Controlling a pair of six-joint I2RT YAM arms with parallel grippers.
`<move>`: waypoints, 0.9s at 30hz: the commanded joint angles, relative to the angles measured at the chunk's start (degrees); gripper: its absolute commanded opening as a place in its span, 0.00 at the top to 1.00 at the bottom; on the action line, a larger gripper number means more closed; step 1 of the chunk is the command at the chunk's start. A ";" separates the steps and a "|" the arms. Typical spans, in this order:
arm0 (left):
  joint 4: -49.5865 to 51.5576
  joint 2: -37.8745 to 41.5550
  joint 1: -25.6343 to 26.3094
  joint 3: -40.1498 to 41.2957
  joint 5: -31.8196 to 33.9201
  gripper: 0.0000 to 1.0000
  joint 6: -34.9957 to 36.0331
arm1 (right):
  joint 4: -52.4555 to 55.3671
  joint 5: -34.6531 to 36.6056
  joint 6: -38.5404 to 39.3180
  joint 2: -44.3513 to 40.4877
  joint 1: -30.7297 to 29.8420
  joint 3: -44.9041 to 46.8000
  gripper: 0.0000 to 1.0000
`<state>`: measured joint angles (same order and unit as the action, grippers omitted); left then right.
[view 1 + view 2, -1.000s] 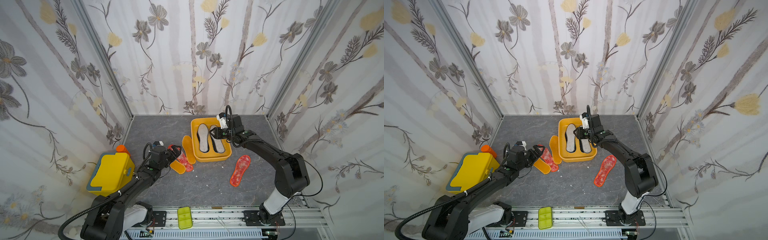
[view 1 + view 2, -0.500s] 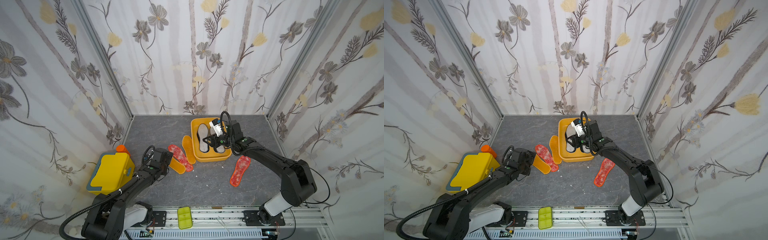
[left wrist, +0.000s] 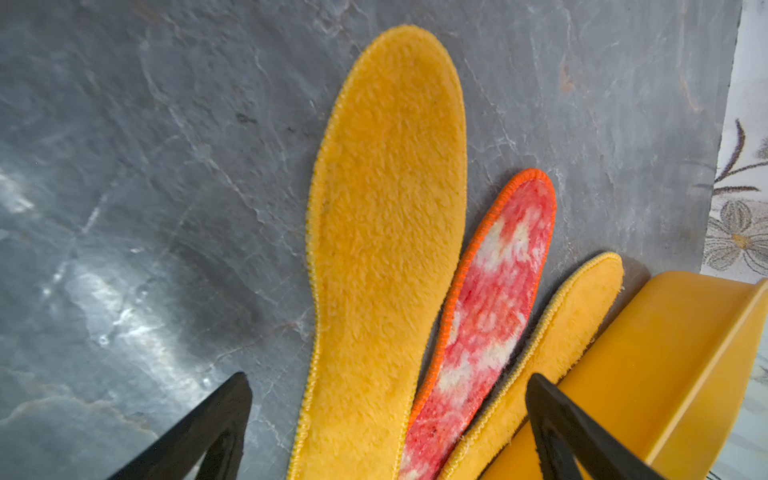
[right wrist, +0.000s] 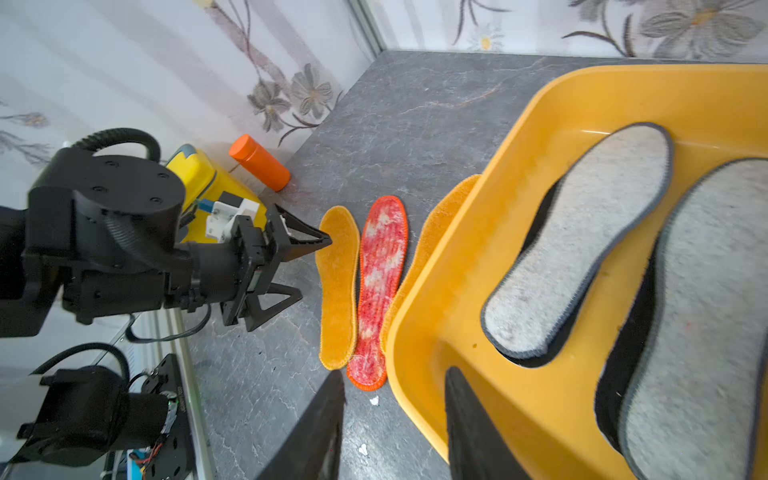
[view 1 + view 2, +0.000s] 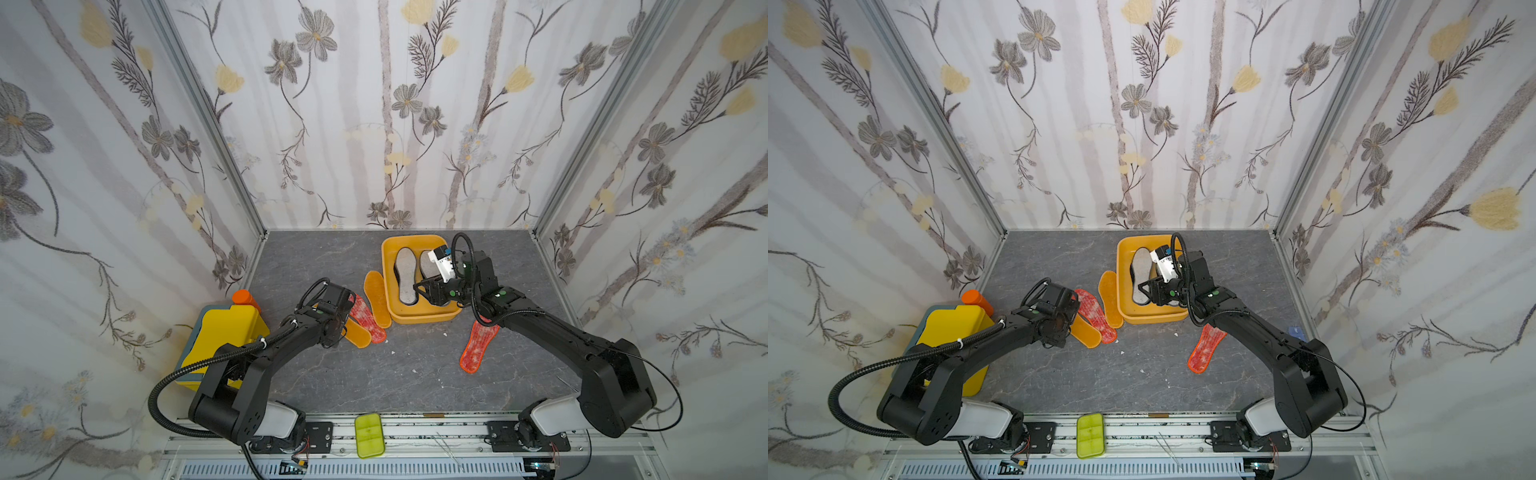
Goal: Put the insoles into the storage box
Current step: Pick up the insole from the center of the board.
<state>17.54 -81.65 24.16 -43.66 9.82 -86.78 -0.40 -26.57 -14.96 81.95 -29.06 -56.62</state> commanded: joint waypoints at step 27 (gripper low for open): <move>-6.97 -11.07 2.60 -11.93 -5.41 0.00 25.91 | 14.24 22.33 -21.80 -5.48 15.61 19.99 0.53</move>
<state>13.76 -92.58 26.70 -56.27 7.25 -65.32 11.44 -7.73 -35.11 77.12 -13.43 -37.23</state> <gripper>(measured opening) 0.998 0.470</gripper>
